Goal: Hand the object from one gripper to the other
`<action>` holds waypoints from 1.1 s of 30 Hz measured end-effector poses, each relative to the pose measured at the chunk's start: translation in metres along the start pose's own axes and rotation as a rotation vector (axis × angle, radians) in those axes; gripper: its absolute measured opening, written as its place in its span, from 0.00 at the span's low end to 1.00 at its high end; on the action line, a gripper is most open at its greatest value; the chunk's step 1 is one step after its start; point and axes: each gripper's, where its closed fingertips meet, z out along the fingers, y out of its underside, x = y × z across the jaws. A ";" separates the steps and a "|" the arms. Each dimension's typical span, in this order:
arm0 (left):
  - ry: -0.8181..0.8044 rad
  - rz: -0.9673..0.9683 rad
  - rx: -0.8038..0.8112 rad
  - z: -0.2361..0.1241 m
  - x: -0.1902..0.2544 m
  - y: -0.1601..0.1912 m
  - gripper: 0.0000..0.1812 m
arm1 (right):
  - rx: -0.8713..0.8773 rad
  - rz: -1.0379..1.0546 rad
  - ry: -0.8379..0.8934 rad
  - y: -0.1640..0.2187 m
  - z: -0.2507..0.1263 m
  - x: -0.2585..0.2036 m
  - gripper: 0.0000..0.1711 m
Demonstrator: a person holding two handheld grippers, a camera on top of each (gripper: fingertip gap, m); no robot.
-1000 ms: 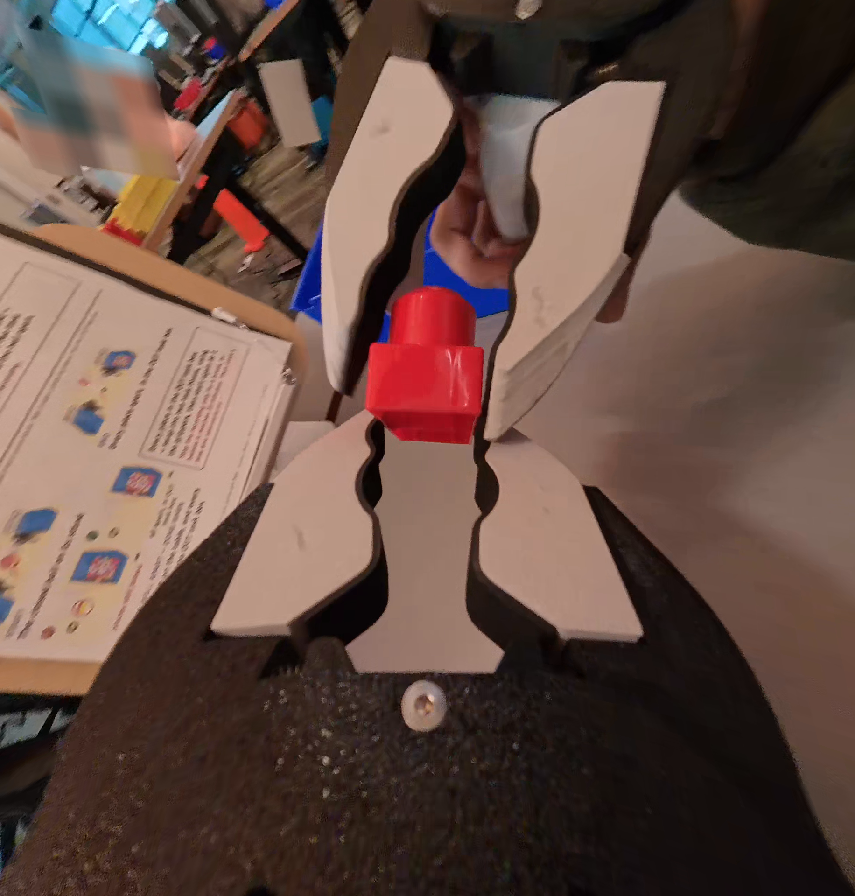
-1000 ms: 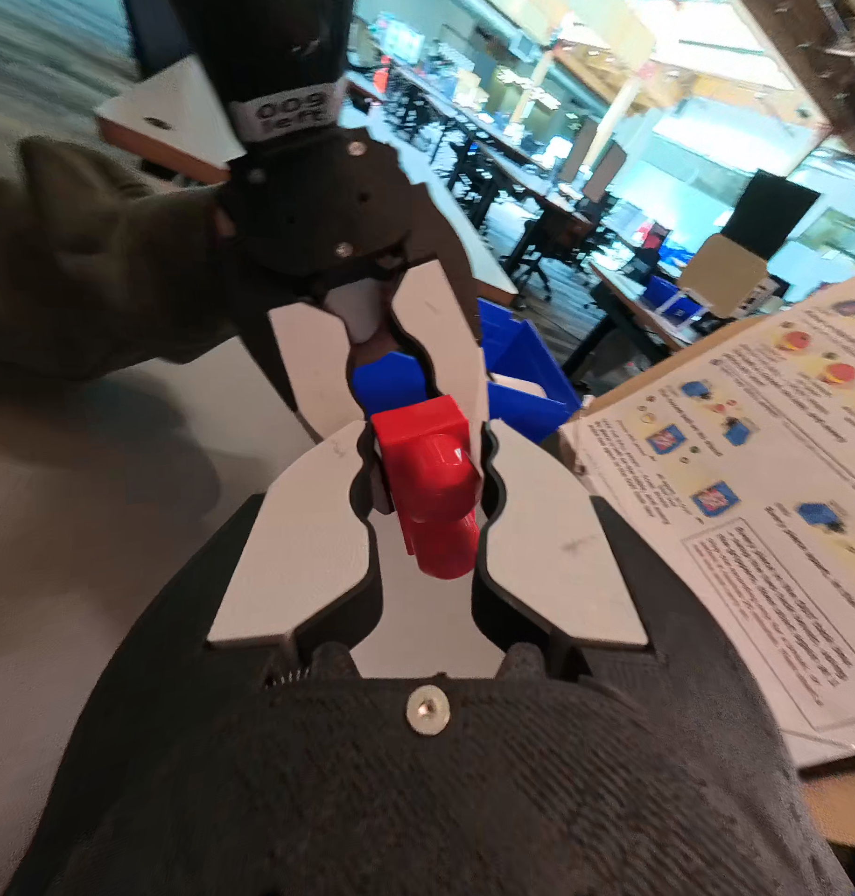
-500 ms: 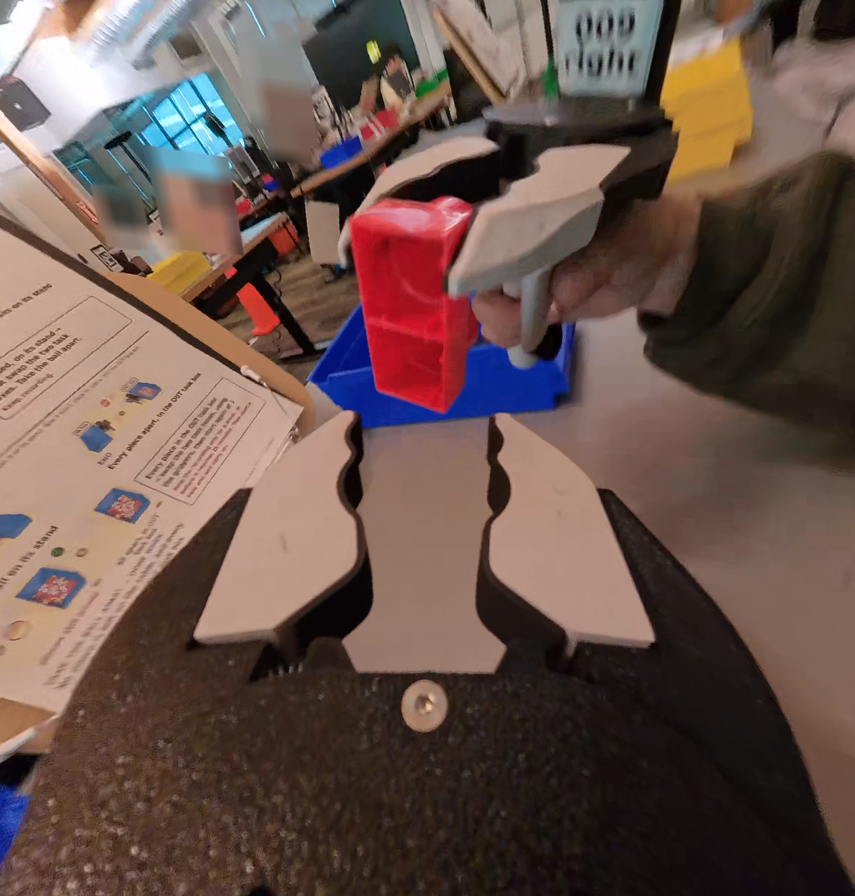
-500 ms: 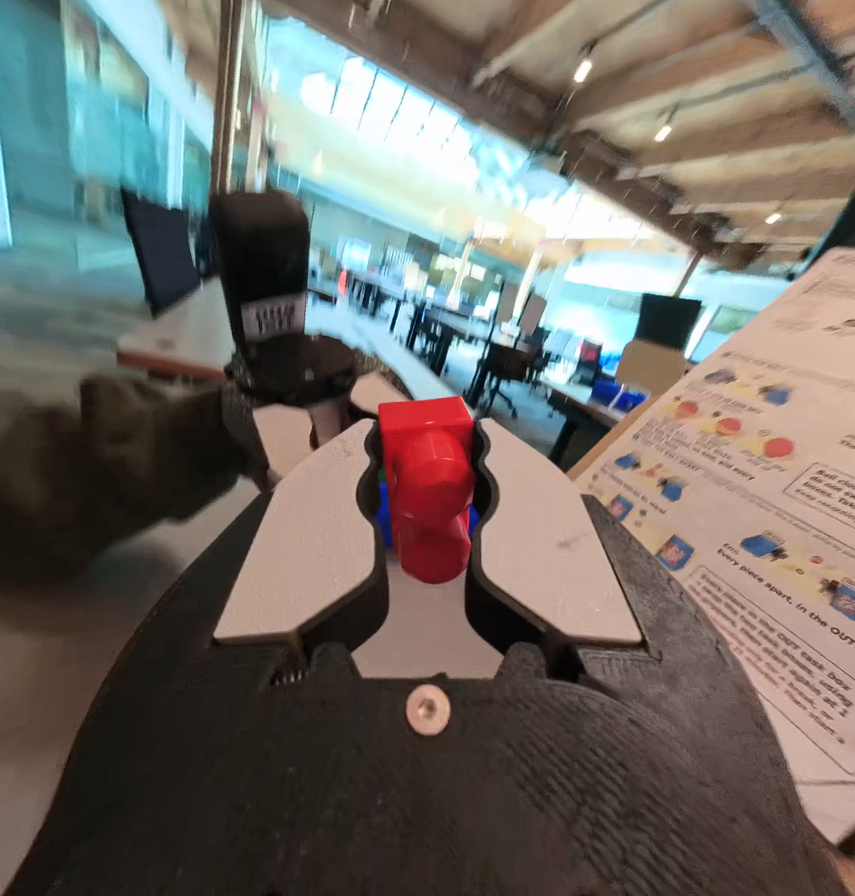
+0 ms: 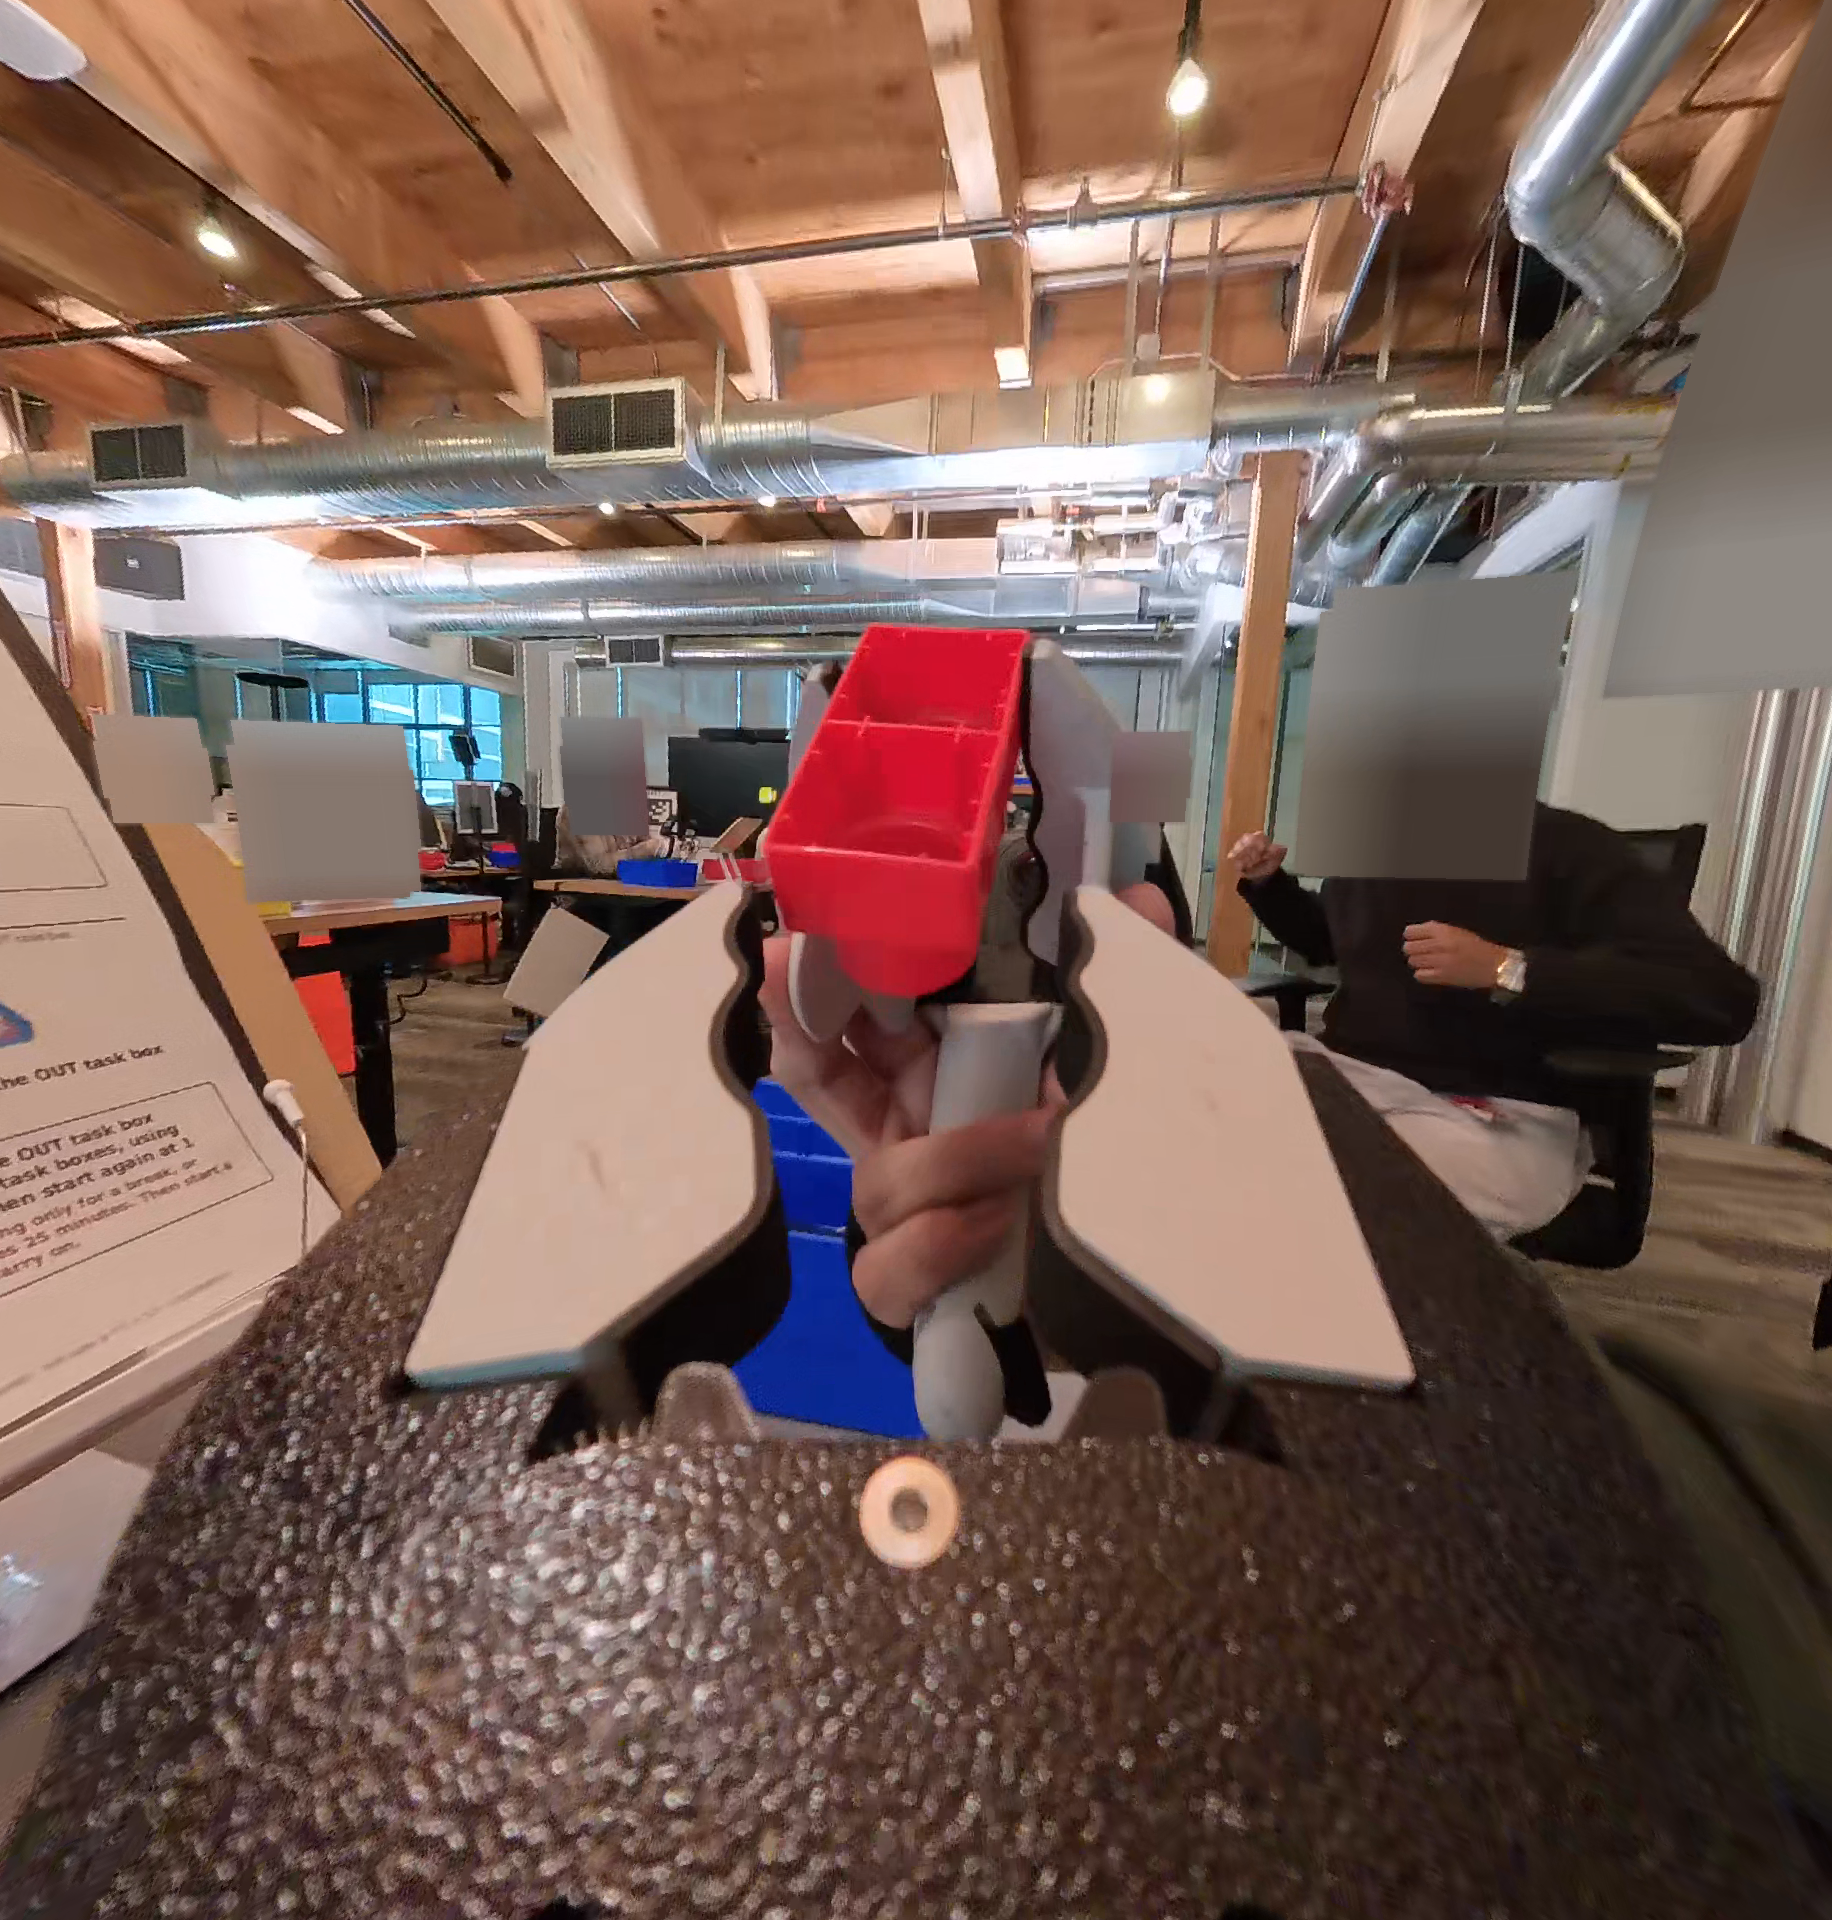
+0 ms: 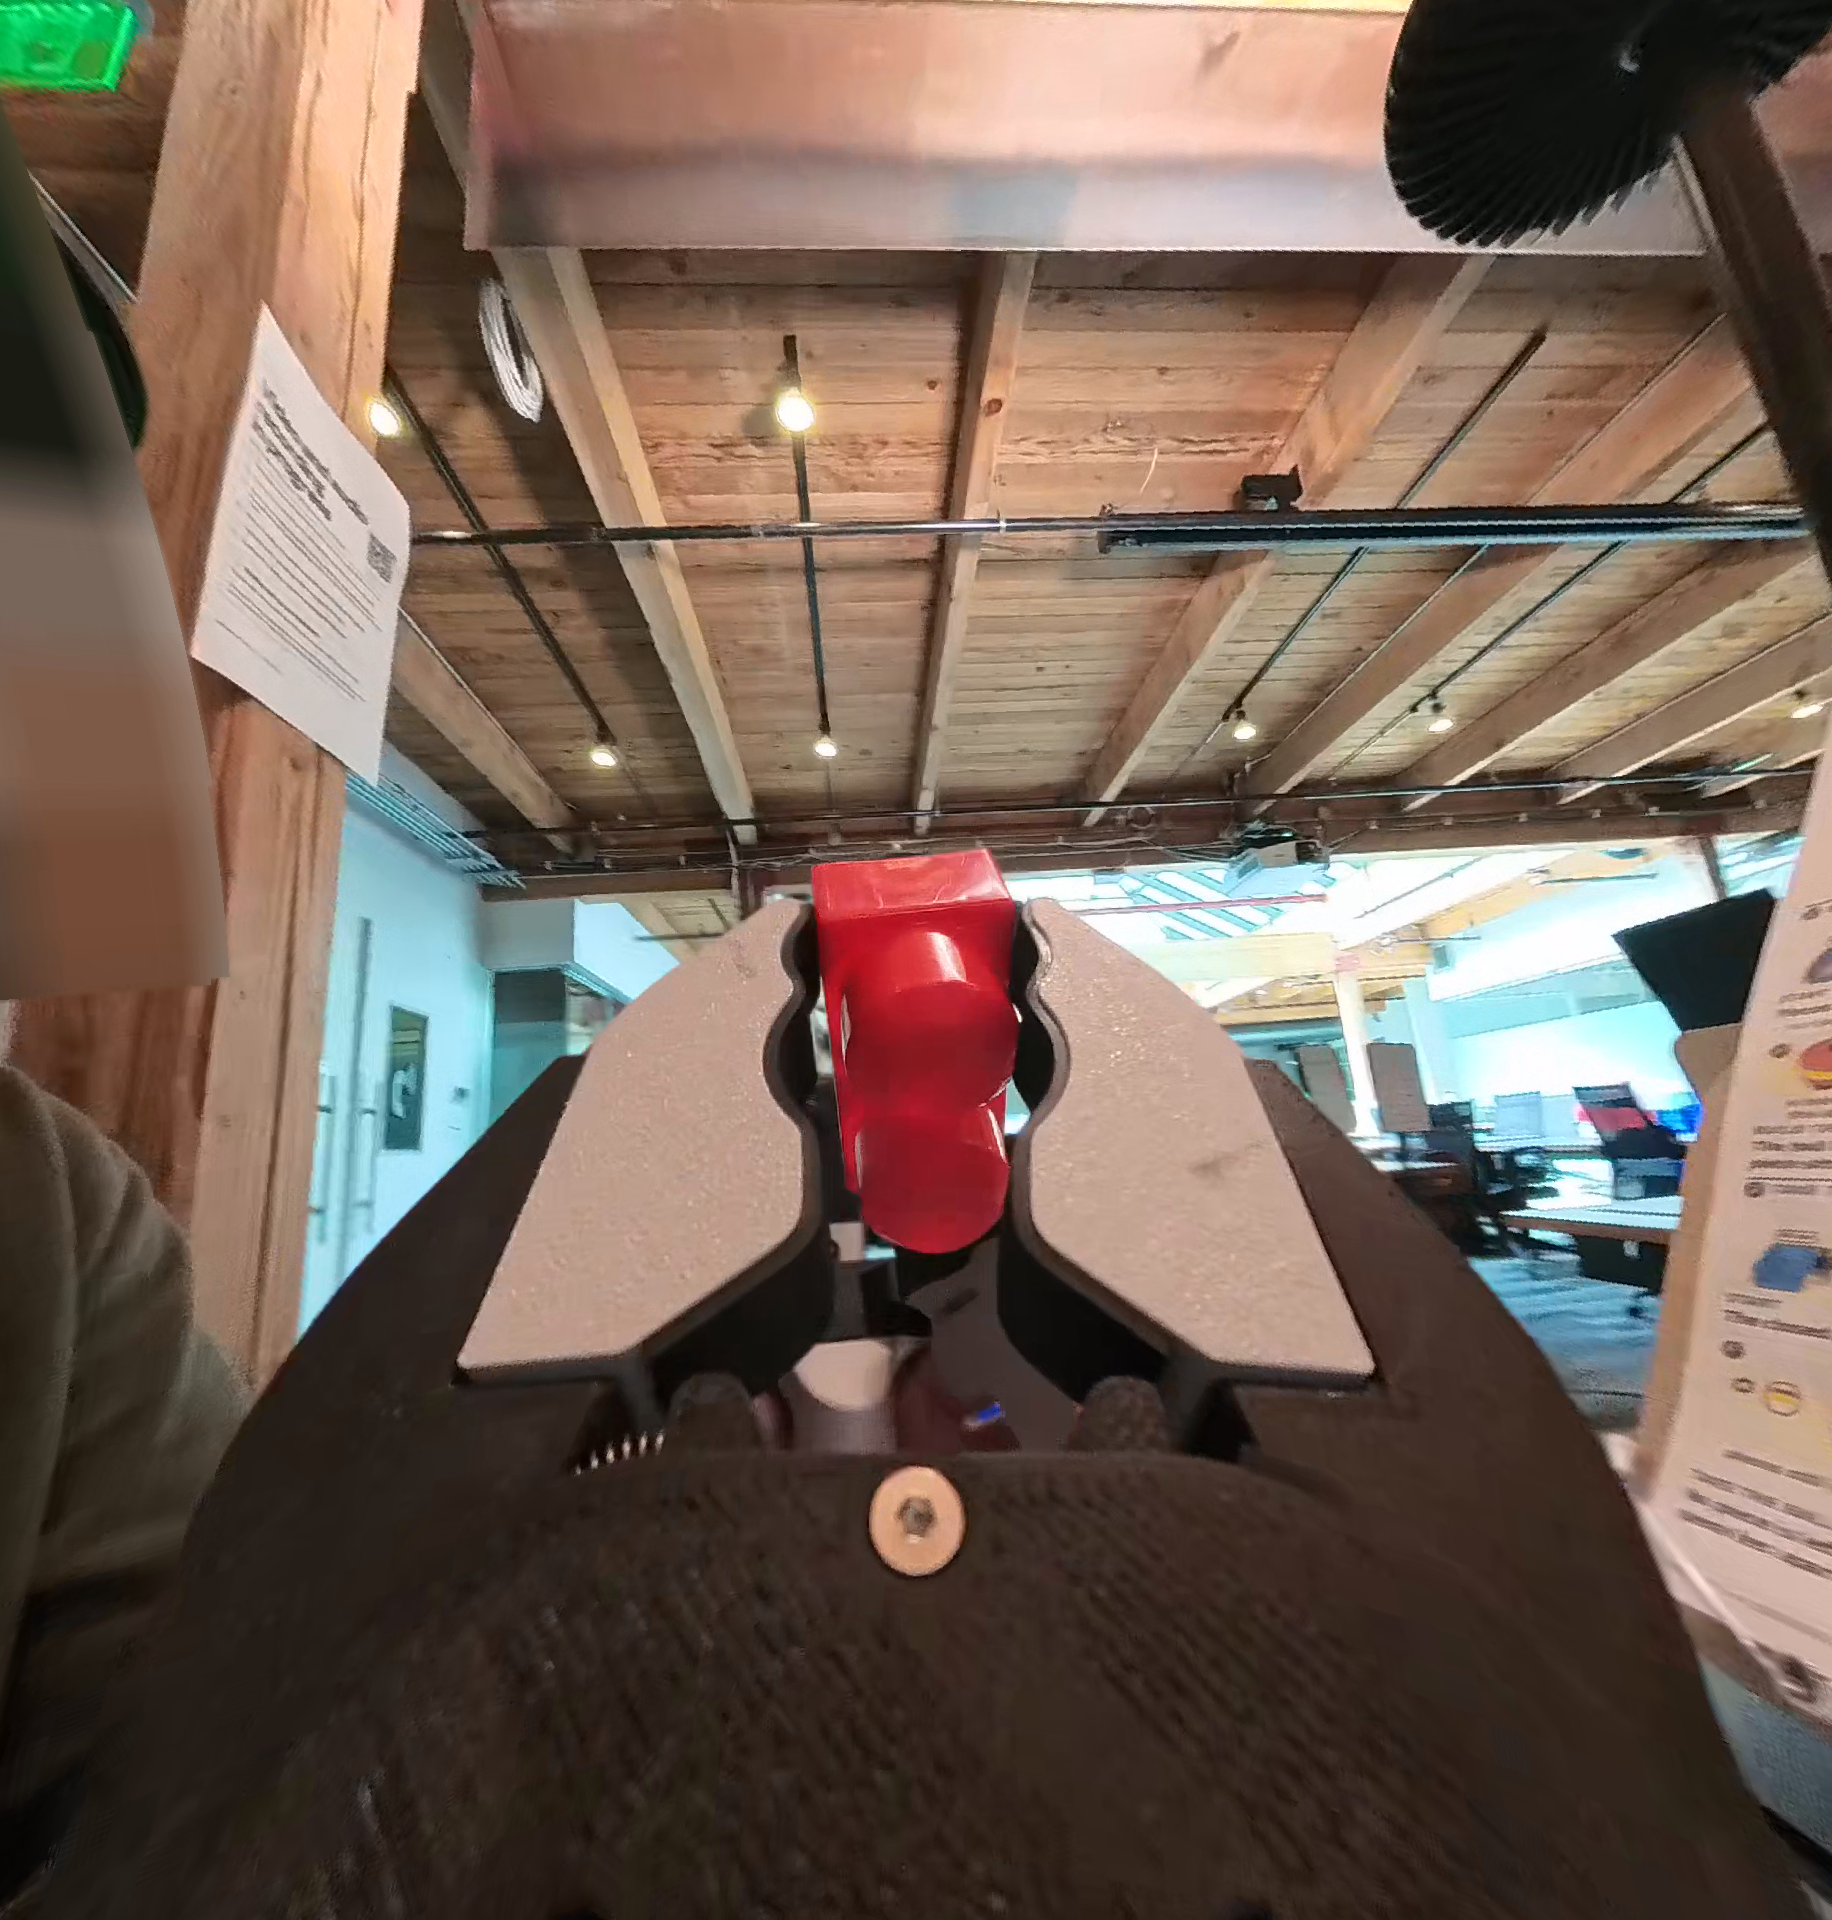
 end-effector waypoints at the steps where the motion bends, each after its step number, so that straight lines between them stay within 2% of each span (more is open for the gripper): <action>1: 0.007 -0.011 0.009 0.000 0.000 0.000 0.28 | 0.012 0.025 -0.010 0.001 0.001 -0.001 0.20; 4: 0.015 -0.037 0.024 -0.001 0.000 0.001 0.21 | 0.012 0.060 -0.025 0.007 0.003 -0.002 0.20; 8: 0.015 0.002 0.031 -0.003 -0.001 -0.003 0.20 | 0.006 0.083 -0.045 0.008 0.004 -0.004 0.20; 11: -0.018 0.071 -0.036 -0.006 -0.006 -0.005 0.20 | -0.100 0.086 -0.021 0.011 -0.003 0.002 0.21; 14: -0.091 0.164 -0.279 -0.014 -0.022 0.012 0.20 | -0.371 -0.177 0.100 0.025 -0.023 0.018 0.25; 18: -0.101 0.368 -0.698 -0.042 -0.033 0.050 0.20 | -0.786 -0.567 0.123 0.045 -0.050 0.018 0.28; 20: -0.083 0.455 -0.824 -0.052 -0.034 0.061 0.20 | -0.942 -0.653 0.084 0.060 -0.062 0.015 0.30; 23: 0.003 0.511 -0.899 -0.056 -0.022 0.071 0.20 | -1.102 -0.631 -0.006 0.087 -0.075 0.007 0.28; 26: 0.054 0.559 -0.970 -0.061 -0.016 0.081 0.20 | -1.146 -0.619 -0.066 0.104 -0.075 0.002 0.21; 29: 0.055 0.593 -1.015 -0.066 -0.018 0.085 0.20 | -1.213 -0.620 -0.069 0.112 -0.079 0.004 0.20; 33: 0.054 0.601 -0.949 -0.063 -0.016 0.076 0.20 | -1.150 -0.617 -0.076 0.106 -0.071 0.001 0.20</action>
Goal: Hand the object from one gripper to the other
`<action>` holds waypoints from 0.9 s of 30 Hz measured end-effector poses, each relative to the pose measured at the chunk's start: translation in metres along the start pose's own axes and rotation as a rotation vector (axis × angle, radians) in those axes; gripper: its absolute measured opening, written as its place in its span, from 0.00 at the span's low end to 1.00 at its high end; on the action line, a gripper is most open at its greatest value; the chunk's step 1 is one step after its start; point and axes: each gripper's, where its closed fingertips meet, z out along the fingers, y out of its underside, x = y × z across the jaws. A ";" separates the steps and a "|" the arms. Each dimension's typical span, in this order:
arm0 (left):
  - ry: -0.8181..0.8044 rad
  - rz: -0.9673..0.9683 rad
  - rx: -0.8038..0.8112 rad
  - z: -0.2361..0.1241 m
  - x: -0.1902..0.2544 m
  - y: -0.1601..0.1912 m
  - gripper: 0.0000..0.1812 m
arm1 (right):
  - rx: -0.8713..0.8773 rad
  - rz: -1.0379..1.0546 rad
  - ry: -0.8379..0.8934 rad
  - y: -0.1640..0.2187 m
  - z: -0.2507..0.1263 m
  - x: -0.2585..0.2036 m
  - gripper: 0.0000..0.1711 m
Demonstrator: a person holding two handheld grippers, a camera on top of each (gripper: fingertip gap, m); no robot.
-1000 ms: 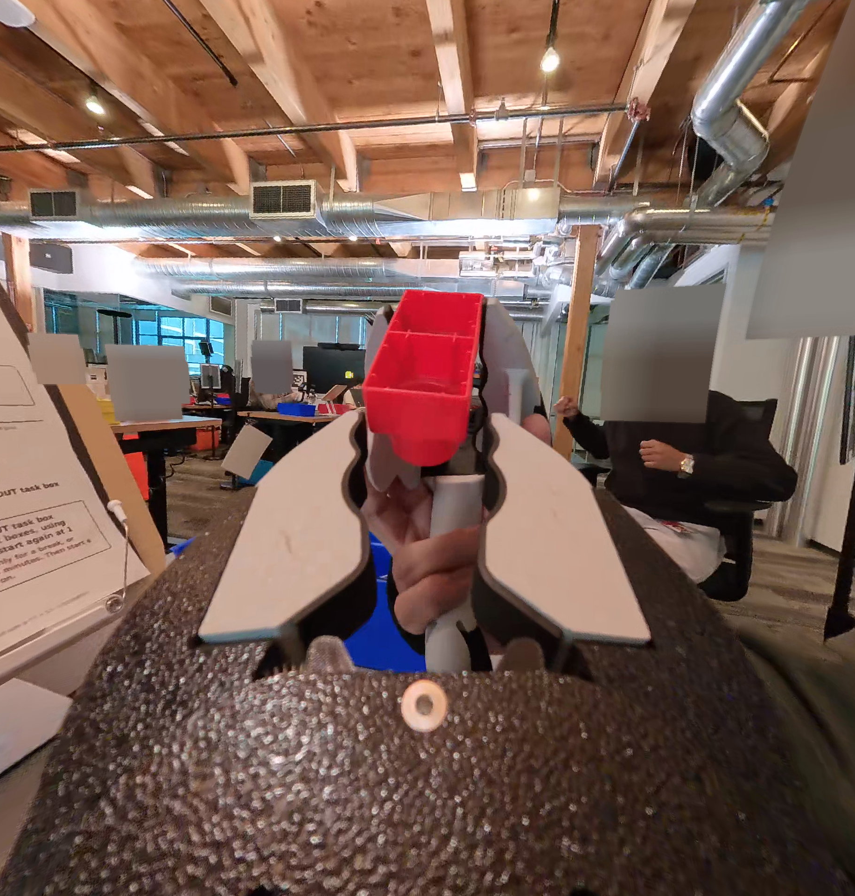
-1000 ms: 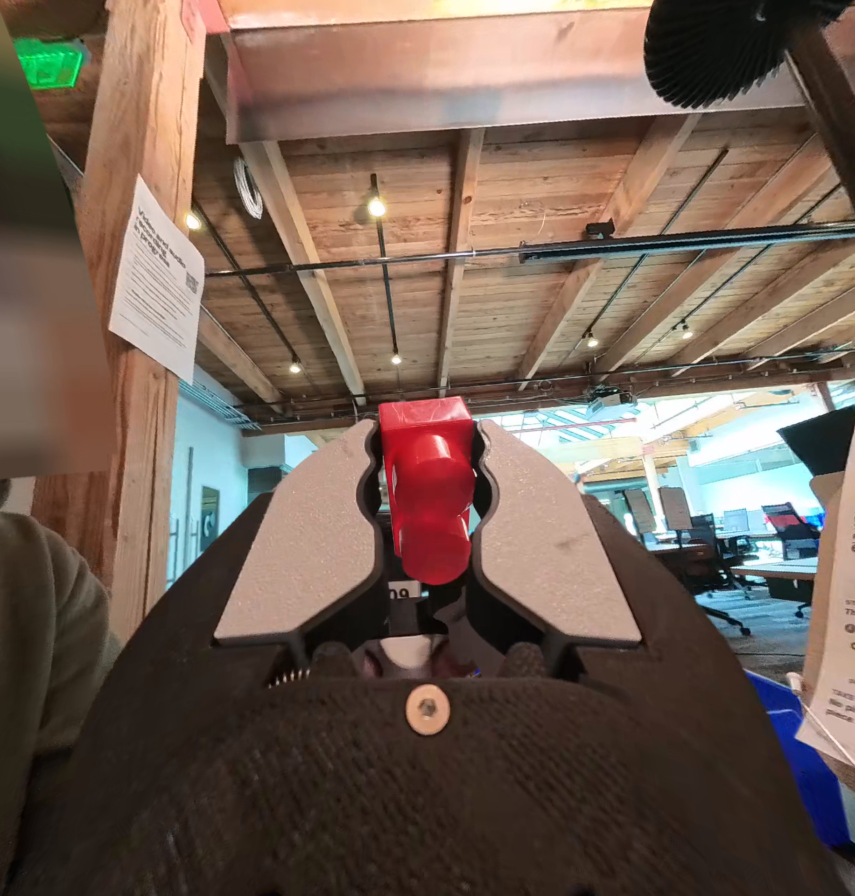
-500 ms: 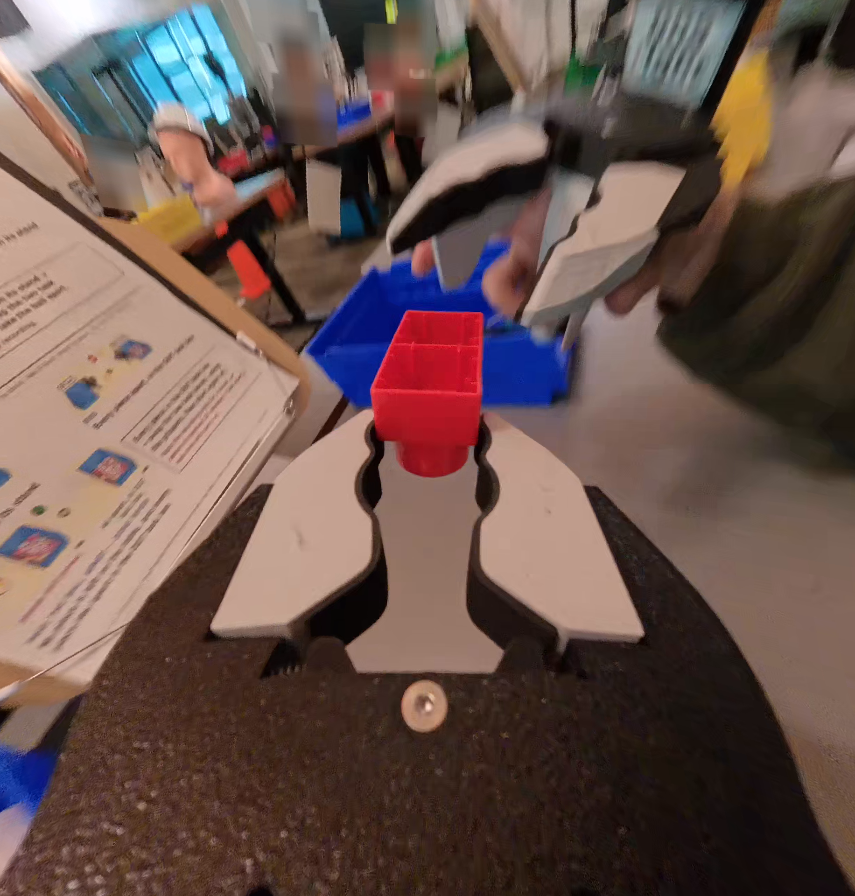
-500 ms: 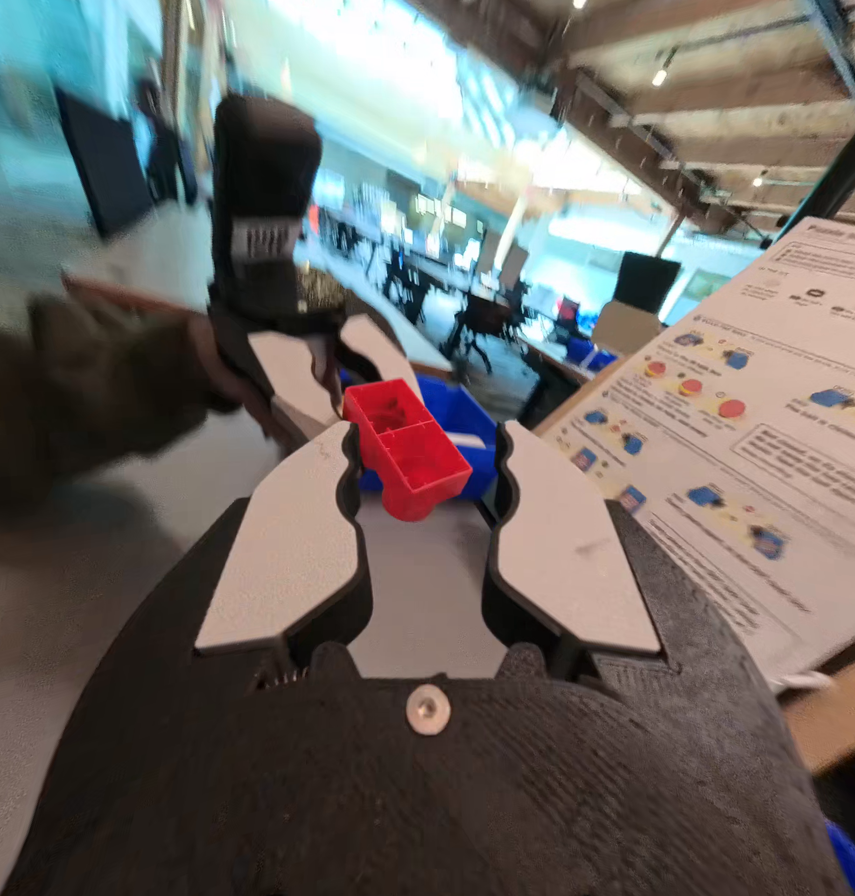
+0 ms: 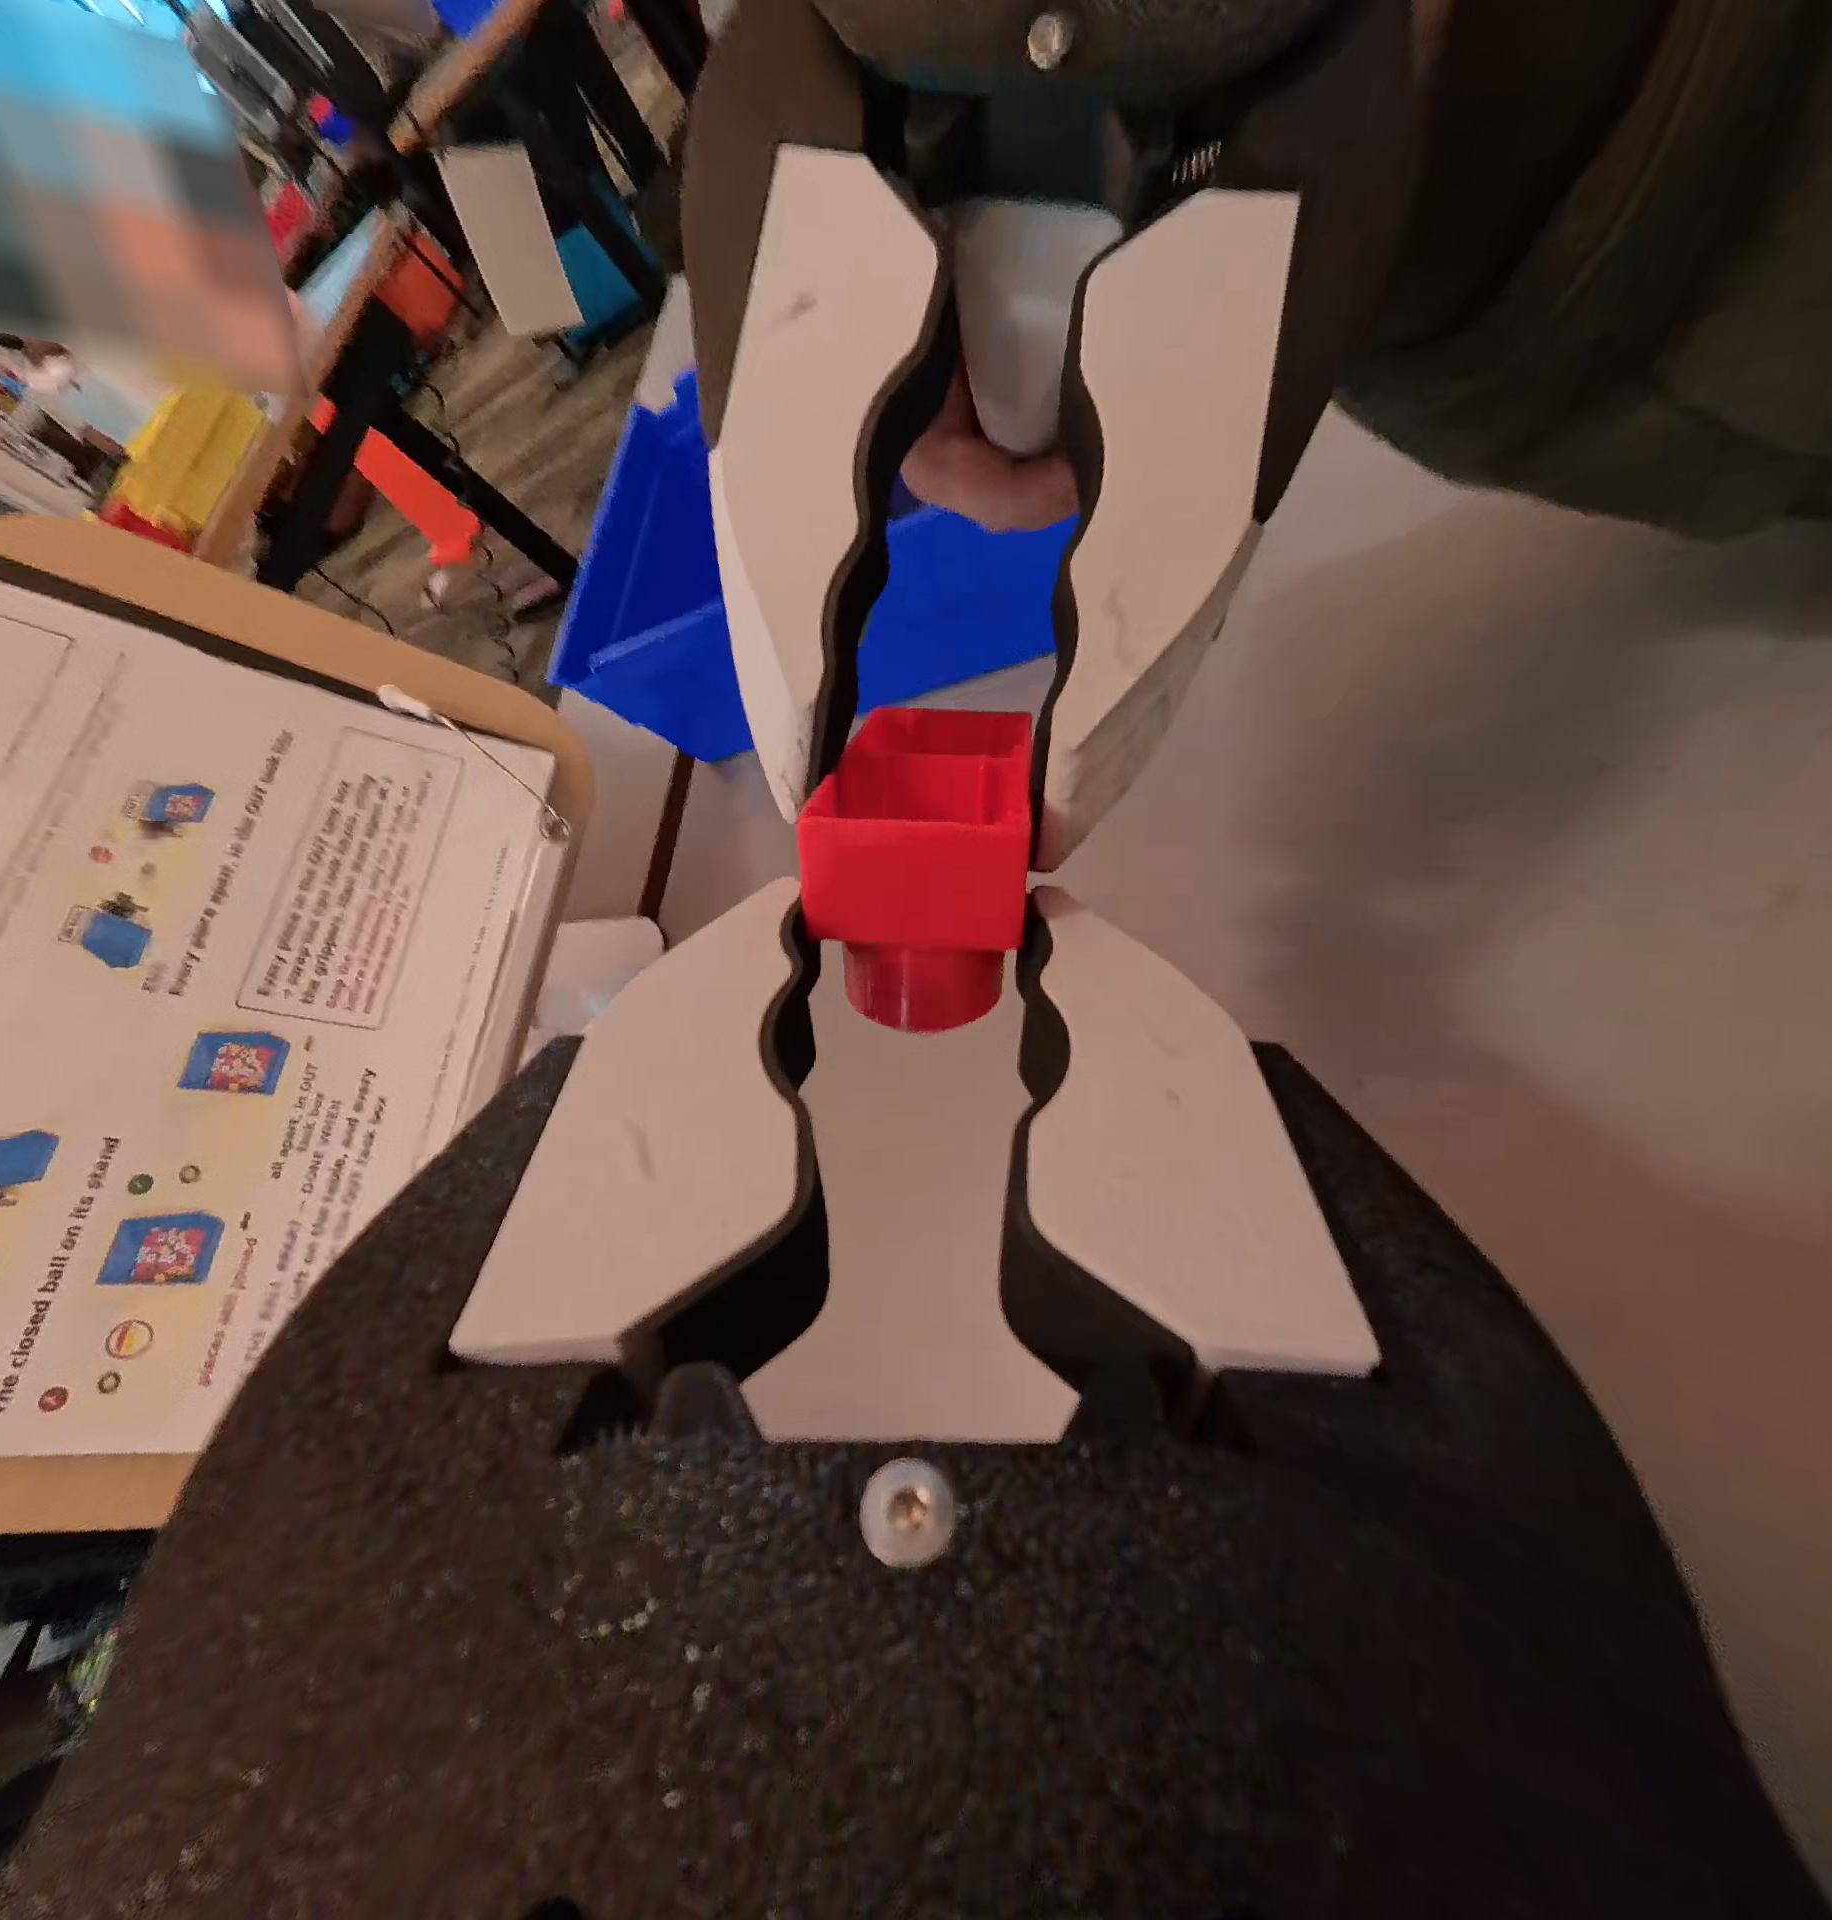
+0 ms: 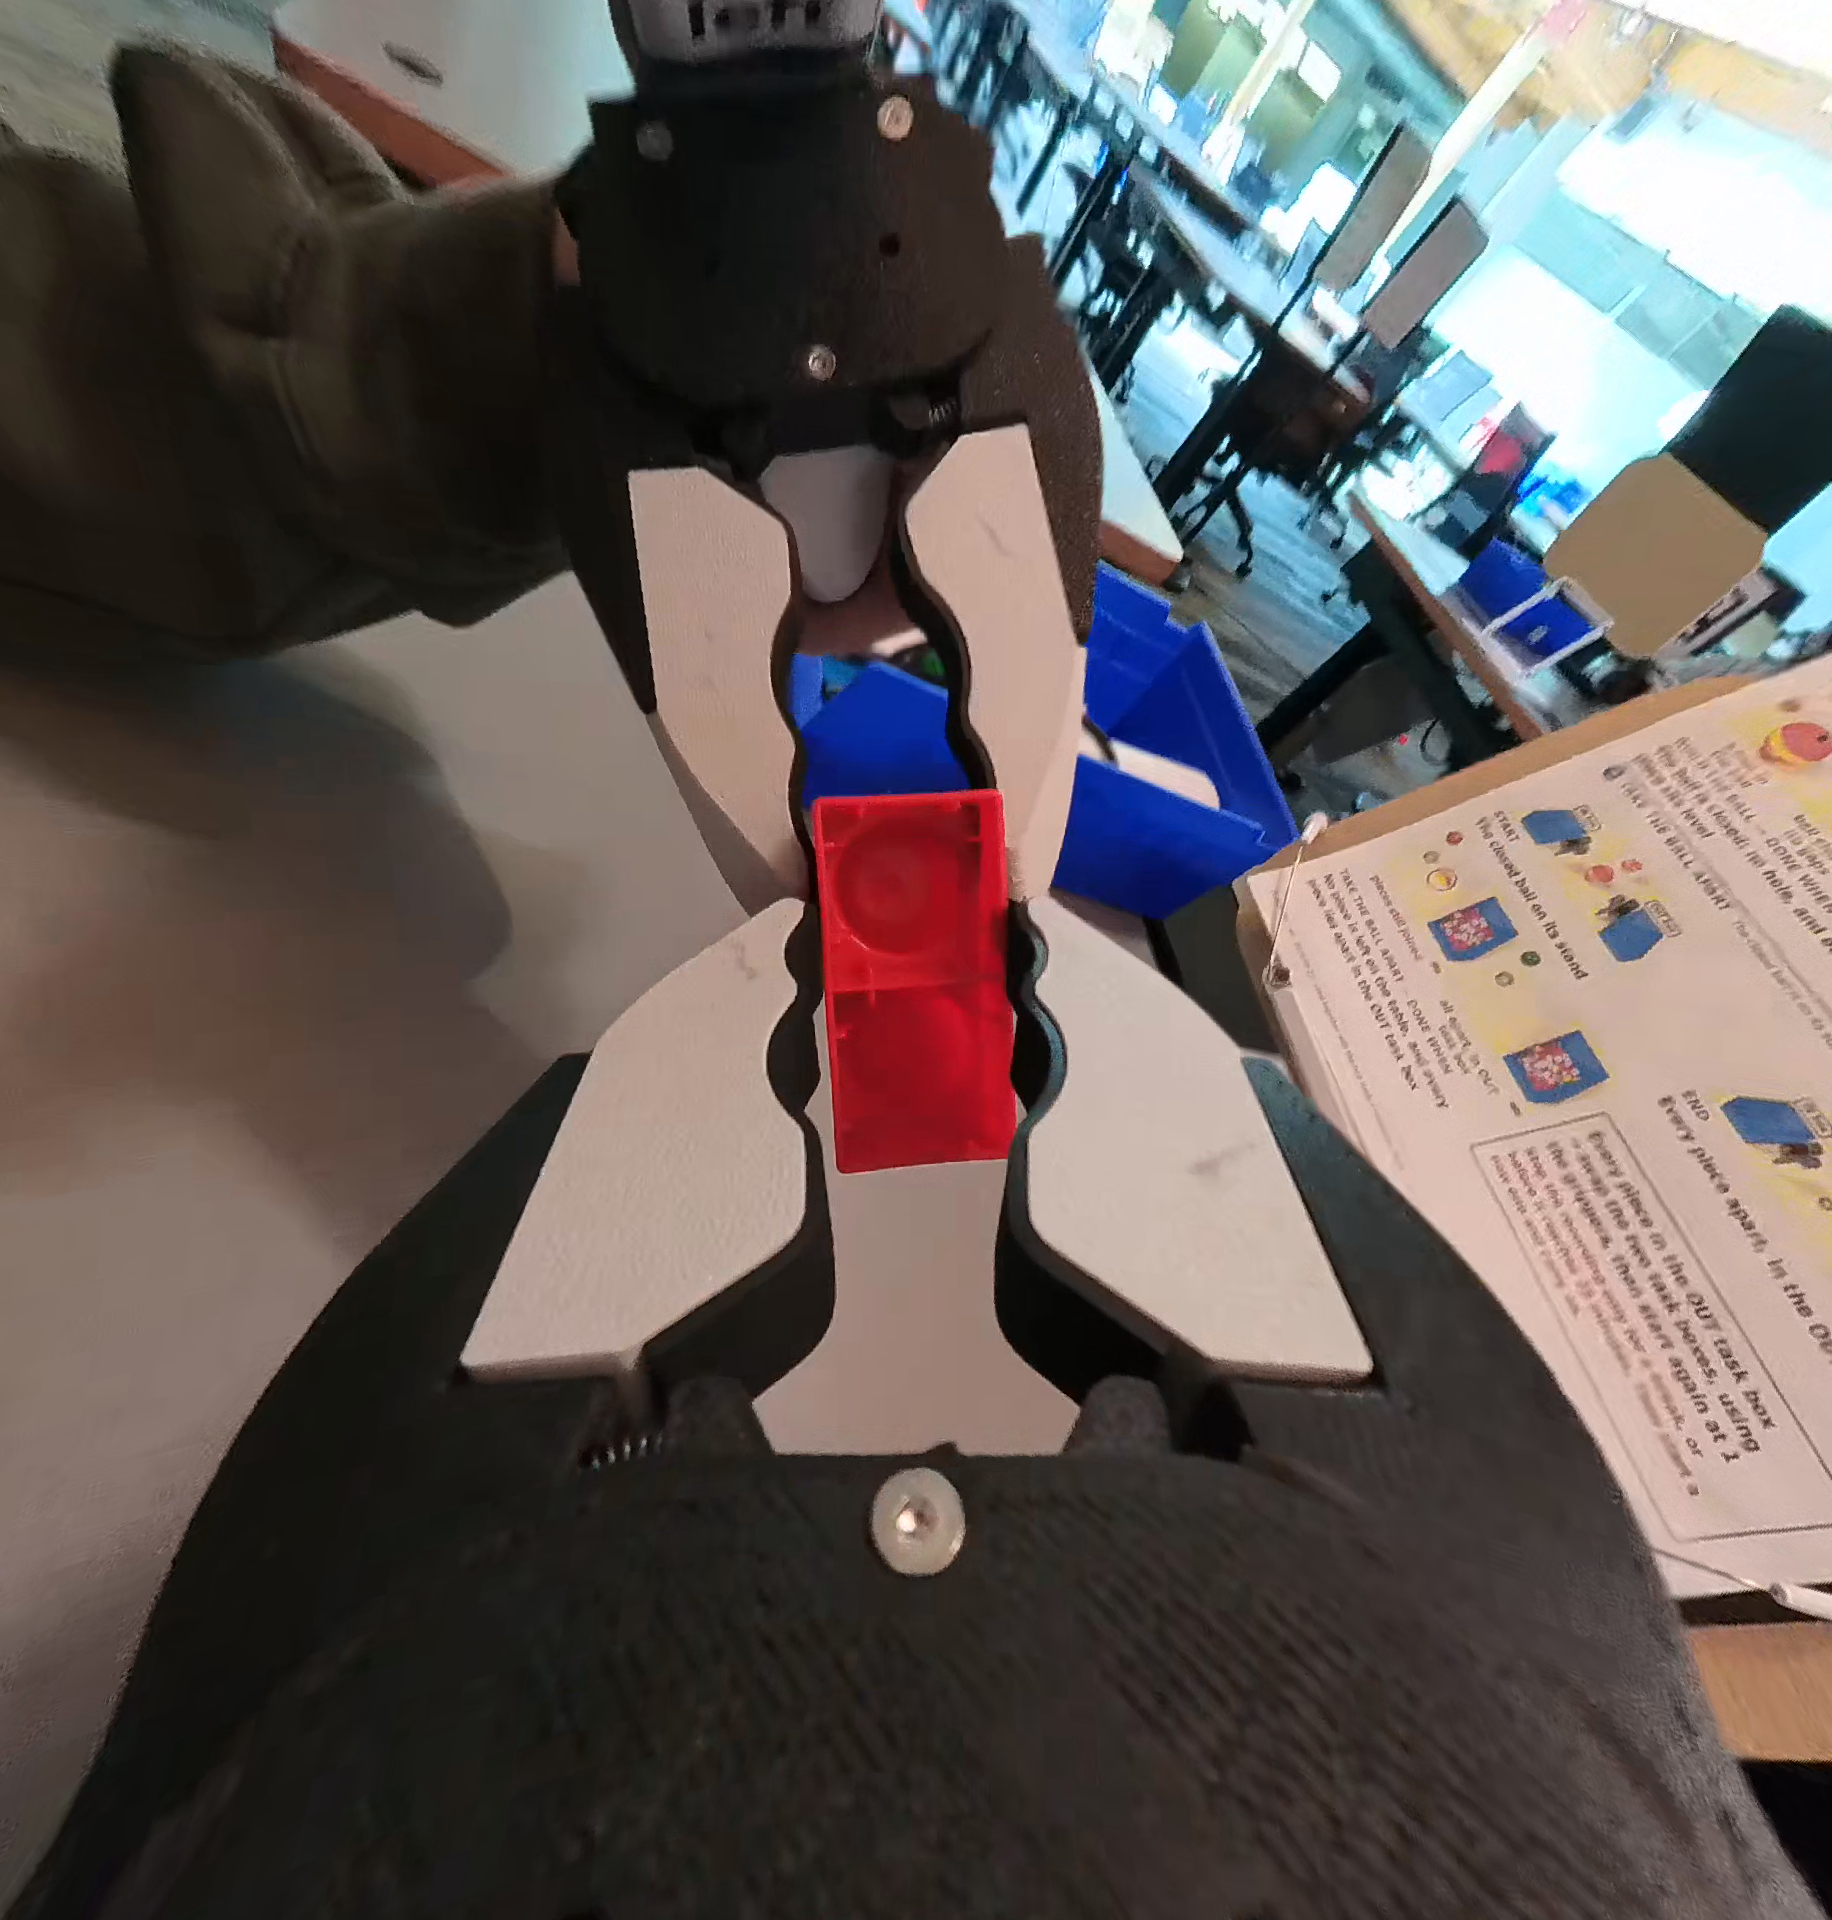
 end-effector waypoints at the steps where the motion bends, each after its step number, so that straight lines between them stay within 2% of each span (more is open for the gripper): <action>1: -0.025 -0.005 0.044 -0.003 -0.004 -0.007 0.20 | 0.037 0.002 0.020 -0.006 -0.003 0.004 0.20; 3: -0.104 -0.067 0.164 -0.010 -0.018 -0.024 0.22 | 0.145 0.041 0.080 -0.022 -0.015 0.018 0.20; 5: -0.141 -0.181 0.304 -0.019 -0.031 -0.040 0.25 | 0.329 0.114 0.146 -0.042 -0.032 0.034 0.20; 10: -0.053 -0.452 0.663 -0.030 -0.041 -0.066 0.25 | 0.840 0.367 0.133 -0.077 -0.074 0.054 0.20; 13: 0.033 -0.551 0.764 -0.027 -0.035 -0.077 0.24 | 1.068 0.527 0.089 -0.086 -0.081 0.063 0.20; 17: 0.007 -0.556 0.818 -0.022 -0.033 -0.088 0.25 | 1.143 0.630 0.002 -0.091 -0.063 0.061 0.20; 19: -0.005 -0.563 0.864 -0.023 -0.033 -0.090 0.21 | 1.182 0.643 -0.010 -0.095 -0.062 0.060 0.20; 24: 0.074 -0.669 0.972 -0.031 -0.033 -0.098 0.22 | 1.165 0.662 -0.021 -0.093 -0.056 0.057 0.20; 27: 0.022 -0.650 0.970 -0.032 -0.037 -0.097 0.20 | 1.173 0.663 -0.033 -0.093 -0.055 0.057 0.19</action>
